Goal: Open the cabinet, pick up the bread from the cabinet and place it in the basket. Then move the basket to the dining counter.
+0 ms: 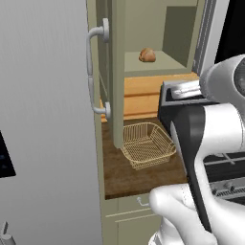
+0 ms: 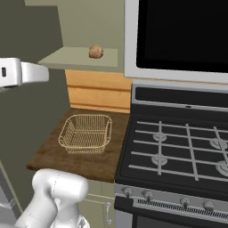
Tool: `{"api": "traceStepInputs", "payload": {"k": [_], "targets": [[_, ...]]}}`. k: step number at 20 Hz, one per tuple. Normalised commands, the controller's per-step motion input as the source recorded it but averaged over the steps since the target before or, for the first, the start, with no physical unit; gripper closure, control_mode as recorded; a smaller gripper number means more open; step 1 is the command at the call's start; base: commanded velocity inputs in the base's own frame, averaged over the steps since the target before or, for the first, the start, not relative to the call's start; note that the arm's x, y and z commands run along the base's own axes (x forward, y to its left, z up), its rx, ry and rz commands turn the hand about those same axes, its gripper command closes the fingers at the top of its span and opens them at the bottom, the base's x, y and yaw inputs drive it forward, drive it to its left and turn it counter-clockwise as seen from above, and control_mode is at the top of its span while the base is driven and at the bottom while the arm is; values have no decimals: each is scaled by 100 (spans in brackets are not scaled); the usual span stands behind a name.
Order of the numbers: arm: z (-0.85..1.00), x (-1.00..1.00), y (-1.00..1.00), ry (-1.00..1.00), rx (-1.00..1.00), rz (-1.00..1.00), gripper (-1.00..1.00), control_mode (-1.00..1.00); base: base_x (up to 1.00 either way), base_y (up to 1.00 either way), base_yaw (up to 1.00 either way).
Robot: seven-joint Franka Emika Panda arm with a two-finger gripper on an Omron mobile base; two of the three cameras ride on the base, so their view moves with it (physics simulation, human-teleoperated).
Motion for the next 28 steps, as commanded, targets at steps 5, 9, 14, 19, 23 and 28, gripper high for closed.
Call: {"api": "traceStepInputs", "payload": {"k": [5,9,14,19,23,28], "targets": [[0,35,-12,4,20,0,-100,-100,0,0,0],[-13,66,-3,0,32,0,-100,-100,0,0,0],[-7,68,1,-10,20,3,-100,-100,0,0,0],[-26,69,0,-16,1,8,-100,-100,0,0,0],[-32,50,0,-7,-9,11,-100,-100,0,0,0],[0,44,-1,3,-12,7,-100,-100,0,0,0]]}}
